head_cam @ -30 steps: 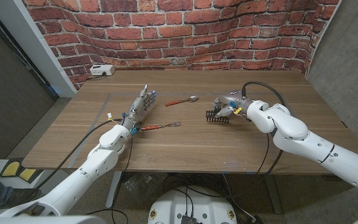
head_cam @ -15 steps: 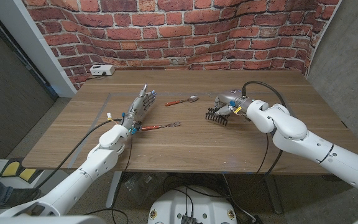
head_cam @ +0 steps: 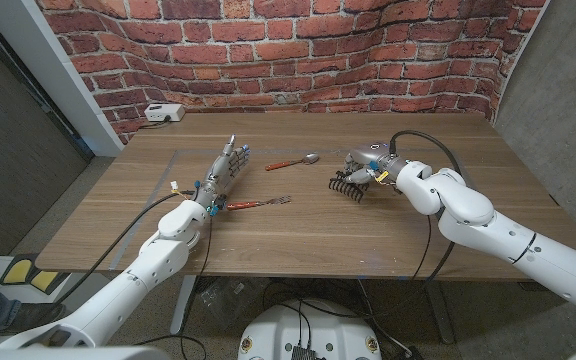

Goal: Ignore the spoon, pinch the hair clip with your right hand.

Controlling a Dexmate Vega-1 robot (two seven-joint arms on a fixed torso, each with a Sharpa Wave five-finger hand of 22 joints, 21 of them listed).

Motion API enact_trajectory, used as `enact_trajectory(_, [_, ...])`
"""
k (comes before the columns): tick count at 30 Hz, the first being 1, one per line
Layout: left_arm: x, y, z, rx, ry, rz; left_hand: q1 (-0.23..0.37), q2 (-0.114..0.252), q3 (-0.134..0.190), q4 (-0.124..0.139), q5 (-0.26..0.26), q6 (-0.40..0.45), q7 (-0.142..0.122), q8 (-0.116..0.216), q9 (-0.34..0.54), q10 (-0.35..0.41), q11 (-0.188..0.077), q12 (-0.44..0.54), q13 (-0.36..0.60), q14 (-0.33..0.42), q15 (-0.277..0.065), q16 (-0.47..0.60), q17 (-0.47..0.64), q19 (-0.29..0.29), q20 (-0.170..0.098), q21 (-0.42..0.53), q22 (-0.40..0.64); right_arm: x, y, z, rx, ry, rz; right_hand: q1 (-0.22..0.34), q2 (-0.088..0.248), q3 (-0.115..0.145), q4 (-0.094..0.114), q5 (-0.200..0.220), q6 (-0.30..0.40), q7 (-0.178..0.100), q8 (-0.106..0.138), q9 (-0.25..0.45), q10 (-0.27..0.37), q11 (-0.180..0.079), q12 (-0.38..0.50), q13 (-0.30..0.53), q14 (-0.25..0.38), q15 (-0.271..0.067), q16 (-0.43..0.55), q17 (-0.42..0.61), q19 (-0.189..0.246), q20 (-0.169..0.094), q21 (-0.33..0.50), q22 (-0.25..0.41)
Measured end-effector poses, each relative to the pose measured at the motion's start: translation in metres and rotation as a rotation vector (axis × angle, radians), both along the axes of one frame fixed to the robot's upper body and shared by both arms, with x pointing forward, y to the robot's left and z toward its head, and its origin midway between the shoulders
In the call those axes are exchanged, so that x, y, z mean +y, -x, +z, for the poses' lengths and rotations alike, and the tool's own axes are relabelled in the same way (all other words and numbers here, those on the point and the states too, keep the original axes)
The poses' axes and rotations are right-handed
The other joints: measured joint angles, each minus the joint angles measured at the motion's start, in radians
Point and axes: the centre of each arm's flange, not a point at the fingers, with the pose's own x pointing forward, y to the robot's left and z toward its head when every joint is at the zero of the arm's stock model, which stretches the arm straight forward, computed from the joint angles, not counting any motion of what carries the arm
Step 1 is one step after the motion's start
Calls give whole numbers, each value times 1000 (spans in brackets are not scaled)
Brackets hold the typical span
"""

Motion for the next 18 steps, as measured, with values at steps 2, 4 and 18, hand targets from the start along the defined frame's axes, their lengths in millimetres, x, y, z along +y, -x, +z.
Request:
enact_trajectory(2, [0, 0, 0, 0, 0, 0, 0, 0, 0, 0, 0, 4, -4, 0, 0, 0, 0, 0, 0, 0, 0, 0, 0, 0, 0, 0, 0, 0, 0, 0, -5, -2, 3, 0, 0, 1, -1, 0, 4, 4, 0, 0, 1, 1, 0, 0, 12, -1, 0, 2, 4, 4, 0, 0])
enact_trajectory(4, [0, 0, 0, 0, 0, 0, 0, 0, 0, 0, 0, 6, -6, 0, 0, 0, 0, 0, 0, 0, 0, 0, 0, 0, 0, 0, 0, 0, 0, 0, -6, -3, 3, 1, -1, 4, -4, 0, 5, 5, 0, 0, 10, 3, 0, 0, 15, -4, 0, 3, 11, 4, 4, 0])
enact_trajectory(18, [0, 0, 1, 3, 0, 0, 4, 4, 0, 0, 0, 5, -6, 0, 0, 0, 0, 0, 0, 0, 0, 0, 0, 0, 0, 0, 0, -1, 0, -1, -24, -14, 9, 19, -19, 6, -13, -4, 23, 2, -1, -1, 48, 16, -4, 0, 64, -25, 12, 11, 13, 2, 5, 0])
